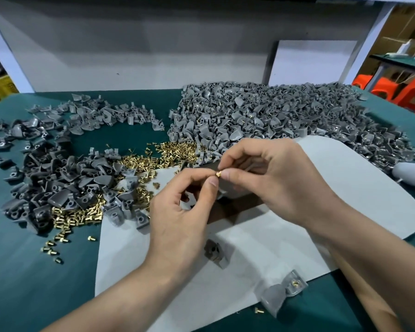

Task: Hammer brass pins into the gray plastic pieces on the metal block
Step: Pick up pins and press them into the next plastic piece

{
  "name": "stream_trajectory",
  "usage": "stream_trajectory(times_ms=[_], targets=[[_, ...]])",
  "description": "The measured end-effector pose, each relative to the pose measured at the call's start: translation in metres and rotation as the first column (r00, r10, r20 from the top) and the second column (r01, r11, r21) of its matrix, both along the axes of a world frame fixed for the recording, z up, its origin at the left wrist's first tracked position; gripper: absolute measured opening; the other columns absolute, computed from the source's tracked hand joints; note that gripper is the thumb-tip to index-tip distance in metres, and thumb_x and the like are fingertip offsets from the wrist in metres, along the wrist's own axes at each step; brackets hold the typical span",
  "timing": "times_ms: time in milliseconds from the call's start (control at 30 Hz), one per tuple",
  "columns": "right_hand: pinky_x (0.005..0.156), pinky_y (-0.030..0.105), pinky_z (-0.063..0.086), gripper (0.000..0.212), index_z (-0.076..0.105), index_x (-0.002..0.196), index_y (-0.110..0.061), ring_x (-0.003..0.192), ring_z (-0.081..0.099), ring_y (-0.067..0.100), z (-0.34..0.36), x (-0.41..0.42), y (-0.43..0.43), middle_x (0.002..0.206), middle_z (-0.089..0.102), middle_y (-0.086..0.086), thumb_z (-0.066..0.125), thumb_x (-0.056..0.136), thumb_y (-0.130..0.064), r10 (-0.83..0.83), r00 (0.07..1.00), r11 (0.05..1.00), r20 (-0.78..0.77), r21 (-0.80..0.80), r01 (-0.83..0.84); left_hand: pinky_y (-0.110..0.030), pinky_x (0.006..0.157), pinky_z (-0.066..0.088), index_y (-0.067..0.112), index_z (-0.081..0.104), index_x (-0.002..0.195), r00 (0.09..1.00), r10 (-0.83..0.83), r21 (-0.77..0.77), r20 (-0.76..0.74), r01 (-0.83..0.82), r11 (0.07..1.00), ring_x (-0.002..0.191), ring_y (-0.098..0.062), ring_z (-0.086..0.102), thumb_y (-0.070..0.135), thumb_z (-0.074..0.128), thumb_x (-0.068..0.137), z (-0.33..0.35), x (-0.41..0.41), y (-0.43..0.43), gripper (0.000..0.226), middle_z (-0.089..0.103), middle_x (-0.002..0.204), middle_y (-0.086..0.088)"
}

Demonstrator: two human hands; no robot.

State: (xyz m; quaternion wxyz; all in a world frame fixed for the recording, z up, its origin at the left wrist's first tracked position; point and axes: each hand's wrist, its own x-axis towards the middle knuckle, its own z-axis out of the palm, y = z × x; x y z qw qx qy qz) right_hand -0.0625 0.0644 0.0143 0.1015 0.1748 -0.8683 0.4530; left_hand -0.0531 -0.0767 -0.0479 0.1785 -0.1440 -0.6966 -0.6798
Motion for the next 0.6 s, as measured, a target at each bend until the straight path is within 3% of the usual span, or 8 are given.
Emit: stream_trajectory(times_ms=[133,200,333,433,500,600], targets=[[0.056,0.020,0.055,0.020,0.065,0.074,-0.017,0.056,0.062,0.007,0.003,-0.005,0.007,0.063,0.066,0.000,0.068,0.081,0.001,0.036,0.992,0.998,0.117,-0.059,-0.029,-0.008,0.077,0.048,0.034,0.068,0.100,0.998,0.018,-0.044,0.067,-0.015,0.999,0.091,0.005,0.062,0.008,0.068,0.086,-0.001,-0.003,0.000,0.029,0.069,0.092,0.019],[0.055,0.017,0.053,0.017,0.064,0.075,-0.011,0.054,0.059,0.004,0.003,-0.006,0.009,0.064,0.064,0.005,0.066,0.083,0.004,0.053,0.985,0.998,0.162,-0.021,-0.051,-0.013,0.081,0.049,0.035,0.069,0.099,0.996,0.052,-0.083,0.071,-0.046,0.995,0.092,0.003,0.062,0.010,0.070,0.085,-0.002,-0.006,-0.001,0.029,0.070,0.091,0.019],[0.052,0.018,0.050,0.012,0.063,0.075,-0.008,0.053,0.056,0.004,-0.003,-0.006,0.007,0.064,0.063,0.008,0.066,0.083,0.000,0.046,0.984,0.998,0.171,0.041,-0.054,-0.039,0.091,0.050,0.039,0.070,0.089,0.991,0.100,-0.132,0.083,-0.089,0.987,0.102,-0.015,0.059,0.015,0.071,0.085,-0.004,-0.006,-0.001,0.025,0.068,0.092,0.019],[0.068,0.033,0.055,0.012,0.066,0.073,-0.019,0.065,0.063,0.012,-0.012,-0.008,0.004,0.067,0.067,-0.003,0.070,0.081,-0.012,-0.040,0.994,0.990,0.106,0.140,0.025,-0.043,0.091,0.049,0.038,0.071,0.089,0.990,0.101,-0.132,0.097,-0.088,0.987,0.103,-0.017,0.058,0.017,0.071,0.085,-0.004,-0.006,-0.002,0.021,0.068,0.091,0.018],[0.075,0.042,0.054,0.014,0.065,0.072,-0.021,0.071,0.066,0.016,-0.016,-0.008,0.001,0.071,0.069,-0.002,0.071,0.081,-0.011,-0.069,0.994,0.988,0.088,0.145,0.056,-0.042,0.091,0.049,0.038,0.071,0.089,0.989,0.107,-0.126,0.101,-0.094,0.988,0.103,-0.017,0.058,0.017,0.071,0.085,-0.004,-0.005,-0.002,0.021,0.068,0.092,0.018],[0.071,0.034,0.054,0.018,0.065,0.072,-0.021,0.069,0.064,0.016,-0.019,-0.007,-0.002,0.071,0.069,0.002,0.070,0.081,-0.007,-0.056,0.995,0.990,0.082,0.130,0.045,-0.041,0.091,0.050,0.038,0.073,0.091,0.986,0.118,-0.116,0.121,-0.104,0.988,0.104,-0.014,0.057,0.018,0.070,0.086,-0.005,-0.006,-0.003,0.021,0.068,0.093,0.020]])
